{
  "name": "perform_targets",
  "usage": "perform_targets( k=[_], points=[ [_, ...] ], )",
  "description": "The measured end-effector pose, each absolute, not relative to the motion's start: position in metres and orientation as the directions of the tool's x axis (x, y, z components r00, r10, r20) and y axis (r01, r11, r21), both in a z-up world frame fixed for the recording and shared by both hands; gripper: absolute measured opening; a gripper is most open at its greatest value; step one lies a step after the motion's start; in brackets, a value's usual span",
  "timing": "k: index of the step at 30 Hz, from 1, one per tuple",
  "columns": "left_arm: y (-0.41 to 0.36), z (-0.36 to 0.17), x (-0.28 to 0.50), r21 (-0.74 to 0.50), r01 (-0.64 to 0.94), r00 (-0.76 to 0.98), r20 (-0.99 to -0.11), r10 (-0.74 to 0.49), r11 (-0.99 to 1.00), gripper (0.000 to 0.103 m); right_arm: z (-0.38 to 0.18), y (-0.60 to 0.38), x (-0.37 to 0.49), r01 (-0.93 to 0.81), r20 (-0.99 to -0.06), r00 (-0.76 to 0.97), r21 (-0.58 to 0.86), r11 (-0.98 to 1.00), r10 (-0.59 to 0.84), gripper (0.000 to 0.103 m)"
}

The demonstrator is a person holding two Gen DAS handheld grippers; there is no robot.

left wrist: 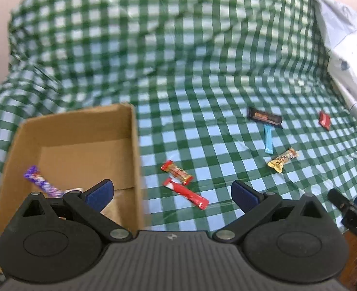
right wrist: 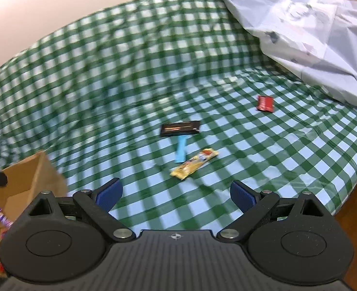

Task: Organize snacks
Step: 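Grasp the dark chocolate bar with the left tool while the right tool grasps the red packet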

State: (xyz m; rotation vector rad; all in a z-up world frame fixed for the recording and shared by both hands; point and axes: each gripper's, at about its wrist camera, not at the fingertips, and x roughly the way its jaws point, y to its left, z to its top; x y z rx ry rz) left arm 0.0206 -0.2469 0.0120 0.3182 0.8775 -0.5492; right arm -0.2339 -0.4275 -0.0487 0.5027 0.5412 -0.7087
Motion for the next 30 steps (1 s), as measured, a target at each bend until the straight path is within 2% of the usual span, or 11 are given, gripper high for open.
perform_targets(
  k=[6,13,19,26,29,30],
  points=[
    [-0.333,-0.025,0.063,0.090,0.657,0.503,-0.792,-0.346,0.749,0.103,-0.081,-0.497,-0.220,0.752,-0.629,0.597,0.223,0.620,-0.498,0.096],
    [-0.473,-0.071,0.107,0.178,0.857,0.419,-0.788,-0.451,0.484,0.103,-0.116,-0.638,-0.208,0.868,-0.587,0.463,0.151,0.472,-0.664,0.097],
    [-0.583,-0.131,0.118,0.269,0.910,0.394,-0.800,-0.454,0.316,0.103,-0.178,-0.767,-0.155,0.915,-0.636,0.378,0.148,0.374,-0.673,0.097],
    [-0.648,-0.184,0.108,0.361,0.930,0.353,-0.825,-0.441,0.069,0.103,-0.230,-0.832,-0.121,0.952,-0.664,0.285,0.115,0.283,-0.691,0.099],
    [-0.659,-0.198,0.109,0.354,0.933,0.350,-0.844,-0.405,0.068,0.103,-0.237,-0.836,-0.108,0.945,-0.644,0.261,0.020,0.326,-0.719,0.103],
    [-0.656,-0.196,0.111,0.324,0.941,0.335,-0.842,-0.422,0.100,0.094,-0.239,-0.834,-0.104,0.937,-0.632,0.255,-0.025,0.348,-0.732,0.102]
  ],
)
